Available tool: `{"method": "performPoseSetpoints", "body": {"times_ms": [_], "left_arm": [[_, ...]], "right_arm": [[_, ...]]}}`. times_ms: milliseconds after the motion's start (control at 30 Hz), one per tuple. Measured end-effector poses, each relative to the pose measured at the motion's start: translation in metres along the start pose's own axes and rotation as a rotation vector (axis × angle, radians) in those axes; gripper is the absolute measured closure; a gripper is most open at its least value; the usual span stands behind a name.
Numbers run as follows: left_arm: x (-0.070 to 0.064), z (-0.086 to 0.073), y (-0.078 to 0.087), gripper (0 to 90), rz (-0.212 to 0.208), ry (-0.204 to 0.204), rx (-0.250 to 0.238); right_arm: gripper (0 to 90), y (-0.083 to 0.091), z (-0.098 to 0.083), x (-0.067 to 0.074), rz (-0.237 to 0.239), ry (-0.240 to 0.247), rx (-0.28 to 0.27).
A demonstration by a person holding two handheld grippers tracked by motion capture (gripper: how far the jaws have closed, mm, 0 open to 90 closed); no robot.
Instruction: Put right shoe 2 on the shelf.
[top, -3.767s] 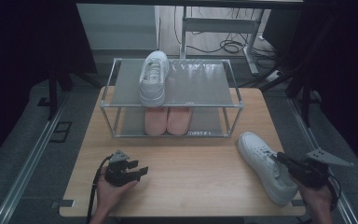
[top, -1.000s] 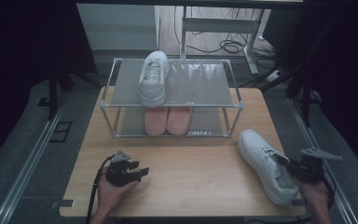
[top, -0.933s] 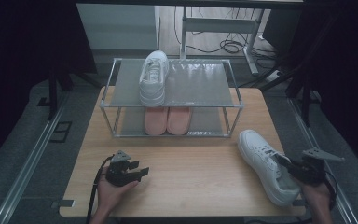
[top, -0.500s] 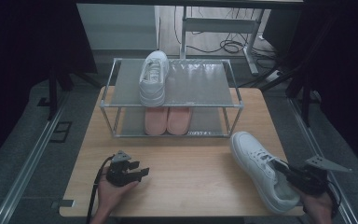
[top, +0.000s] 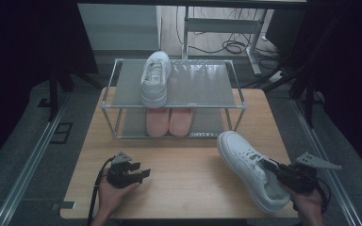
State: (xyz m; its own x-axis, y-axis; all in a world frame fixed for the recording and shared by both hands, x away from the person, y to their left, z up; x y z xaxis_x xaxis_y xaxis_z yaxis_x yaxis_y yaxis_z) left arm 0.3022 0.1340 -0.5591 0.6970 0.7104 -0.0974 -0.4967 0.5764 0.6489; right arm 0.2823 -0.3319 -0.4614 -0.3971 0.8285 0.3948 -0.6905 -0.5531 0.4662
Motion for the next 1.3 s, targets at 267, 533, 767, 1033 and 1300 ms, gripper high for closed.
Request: {"method": "performPoseSetpoints", "body": {"times_ms": [267, 533, 767, 1033, 1300], "left_arm": [[0.000, 0.000, 0.000, 44.1, -0.001, 0.001, -0.002], [-0.001, 0.000, -0.001, 44.1, -0.003, 0.003, -0.001], [0.001, 0.000, 0.000, 44.1, 0.000, 0.006, -0.004], [0.001, 0.000, 0.000, 44.0, -0.001, 0.006, -0.003], [0.001, 0.000, 0.000, 44.0, -0.002, 0.004, -0.003]], "right_arm": [[82.6, -0.011, 0.007, 0.017, 0.049, 0.007, -0.011], [82.6, -0.029, 0.017, 0.041, 0.100, 0.025, -0.026], [82.6, -0.042, 0.027, 0.066, 0.153, 0.055, -0.028], [82.7, -0.044, 0.046, 0.089, 0.193, 0.080, -0.065], [82.6, -0.039, 0.064, 0.105, 0.214, 0.105, -0.094]]}}
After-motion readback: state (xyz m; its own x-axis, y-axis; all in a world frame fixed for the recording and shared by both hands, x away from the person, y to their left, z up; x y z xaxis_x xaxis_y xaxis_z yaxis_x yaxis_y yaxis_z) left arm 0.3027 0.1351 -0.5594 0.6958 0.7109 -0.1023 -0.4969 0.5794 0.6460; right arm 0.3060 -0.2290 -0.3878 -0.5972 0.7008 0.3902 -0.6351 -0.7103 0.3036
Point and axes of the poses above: each handheld gripper's, and its own axes: y roughly backward along the jaws, z roughly out of its top, x roughly to its left, the point moved 6 cm from there along -y, roughly forward along the jaws, and after that the axes turned 14 degrees about -y, right-handed, at the moved point
